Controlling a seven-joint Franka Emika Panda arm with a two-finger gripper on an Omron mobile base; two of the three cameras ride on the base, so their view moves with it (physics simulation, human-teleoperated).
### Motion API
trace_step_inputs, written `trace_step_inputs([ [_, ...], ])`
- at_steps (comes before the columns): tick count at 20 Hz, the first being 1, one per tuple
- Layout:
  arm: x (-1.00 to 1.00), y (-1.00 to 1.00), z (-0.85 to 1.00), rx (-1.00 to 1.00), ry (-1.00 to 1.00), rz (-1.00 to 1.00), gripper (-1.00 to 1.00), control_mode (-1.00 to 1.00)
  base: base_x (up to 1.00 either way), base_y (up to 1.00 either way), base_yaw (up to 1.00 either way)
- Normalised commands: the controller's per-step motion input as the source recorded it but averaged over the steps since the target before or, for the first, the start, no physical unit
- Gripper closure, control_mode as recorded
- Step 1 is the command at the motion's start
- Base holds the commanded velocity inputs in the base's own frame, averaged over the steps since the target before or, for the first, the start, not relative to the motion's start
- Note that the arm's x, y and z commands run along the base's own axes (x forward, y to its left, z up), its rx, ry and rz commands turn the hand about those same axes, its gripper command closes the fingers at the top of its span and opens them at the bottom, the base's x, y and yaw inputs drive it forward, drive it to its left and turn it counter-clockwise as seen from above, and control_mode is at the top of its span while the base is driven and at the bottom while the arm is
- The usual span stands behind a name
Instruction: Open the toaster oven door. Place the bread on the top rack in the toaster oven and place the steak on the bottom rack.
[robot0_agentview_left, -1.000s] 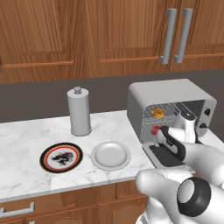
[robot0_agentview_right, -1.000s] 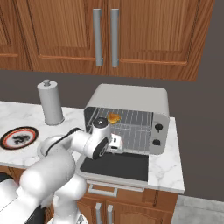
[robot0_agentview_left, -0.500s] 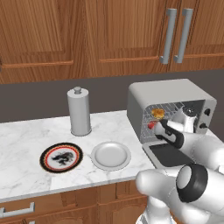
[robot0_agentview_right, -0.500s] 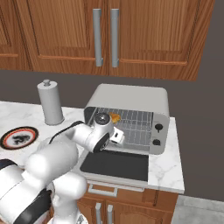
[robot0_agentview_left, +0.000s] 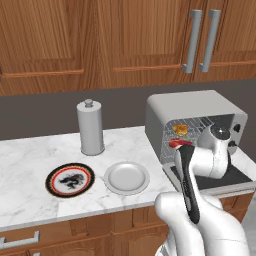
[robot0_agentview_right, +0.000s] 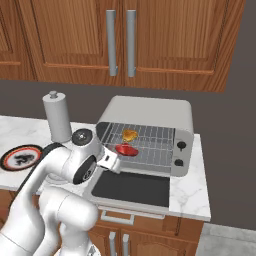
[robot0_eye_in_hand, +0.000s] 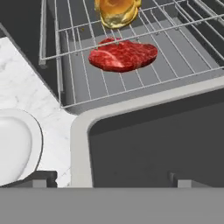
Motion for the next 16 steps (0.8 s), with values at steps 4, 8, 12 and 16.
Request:
trace_step_inputs([
  [4,-0.33,1.0,0.6,-0.14,-0.02,0.0,-1.0,-1.0,0.0,0.0,0.0],
  [8,-0.13,1.0,0.89,-0.14,0.0,0.0,-1.0,-1.0,0.0,0.0,0.0],
  [12,-0.08,1.0,0.82,-0.14,0.0,-0.01,-1.0,-1.0,0.0,0.0,0.0],
  [16,0.19,0.99,0.31,-0.08,0.01,0.0,-1.0,-1.0,0.0,0.0,0.0],
])
